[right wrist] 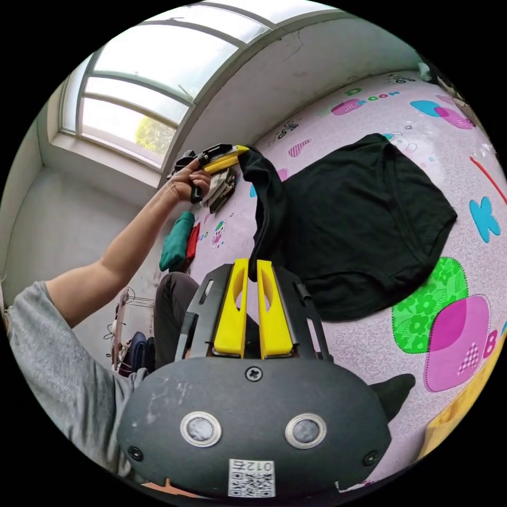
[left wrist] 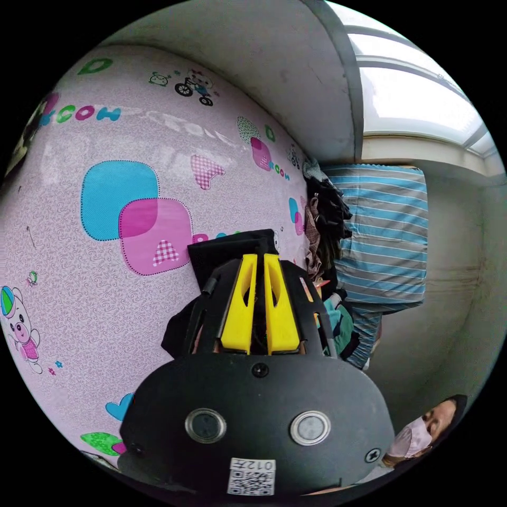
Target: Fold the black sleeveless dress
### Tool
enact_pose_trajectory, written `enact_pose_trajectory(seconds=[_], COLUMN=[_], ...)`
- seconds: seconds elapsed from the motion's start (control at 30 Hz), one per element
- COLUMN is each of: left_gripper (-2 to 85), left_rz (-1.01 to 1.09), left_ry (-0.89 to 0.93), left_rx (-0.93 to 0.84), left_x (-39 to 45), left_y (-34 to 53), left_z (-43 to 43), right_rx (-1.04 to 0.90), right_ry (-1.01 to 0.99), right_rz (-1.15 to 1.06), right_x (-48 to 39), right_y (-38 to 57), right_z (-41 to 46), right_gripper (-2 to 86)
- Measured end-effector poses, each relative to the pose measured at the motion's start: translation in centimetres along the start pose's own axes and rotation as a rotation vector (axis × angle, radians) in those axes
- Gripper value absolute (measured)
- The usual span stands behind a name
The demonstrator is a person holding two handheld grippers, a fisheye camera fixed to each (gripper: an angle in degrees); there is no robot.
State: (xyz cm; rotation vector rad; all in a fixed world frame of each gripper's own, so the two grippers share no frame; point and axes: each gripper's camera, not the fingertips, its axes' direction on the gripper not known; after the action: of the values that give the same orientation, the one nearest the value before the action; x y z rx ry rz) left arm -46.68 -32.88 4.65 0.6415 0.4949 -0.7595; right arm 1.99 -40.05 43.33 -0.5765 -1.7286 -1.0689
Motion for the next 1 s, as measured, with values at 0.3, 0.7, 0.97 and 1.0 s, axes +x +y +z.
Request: enact_pose_trajectory(seconds=[0.3, 0.7, 0.97, 1.0], left_gripper=[1.0, 1.1, 0.9, 0.9], left_rz=[0.028, 0.024, 0.053, 0.05], left_ry=[-0.053, 0.042, 0.063, 0.069], left_rx=[-0.004, 0.01, 0.001, 0.0], left_x=[-3.5, -8.7, -10.0, -10.1], left_y=[1.1, 1.6, 1.6, 1.6], left_z=[-2.0, -1.6, -1.5, -1.5], right_rx=[-0.159, -0.373, -0.26, -0.281], right_ry=[0.135, 0.511, 0.607, 0.603], right_rz=[-0.116, -0.256, -0.547, -0.541], right_x=[-4.1, -11.9, -19.0, -18.8], right_y=[-0.1, -1.5, -4.2, -5.0], right_z=[7.9, 18.5, 24.3, 25.9], right_gripper=[0.8, 4.7, 6.3, 6.7])
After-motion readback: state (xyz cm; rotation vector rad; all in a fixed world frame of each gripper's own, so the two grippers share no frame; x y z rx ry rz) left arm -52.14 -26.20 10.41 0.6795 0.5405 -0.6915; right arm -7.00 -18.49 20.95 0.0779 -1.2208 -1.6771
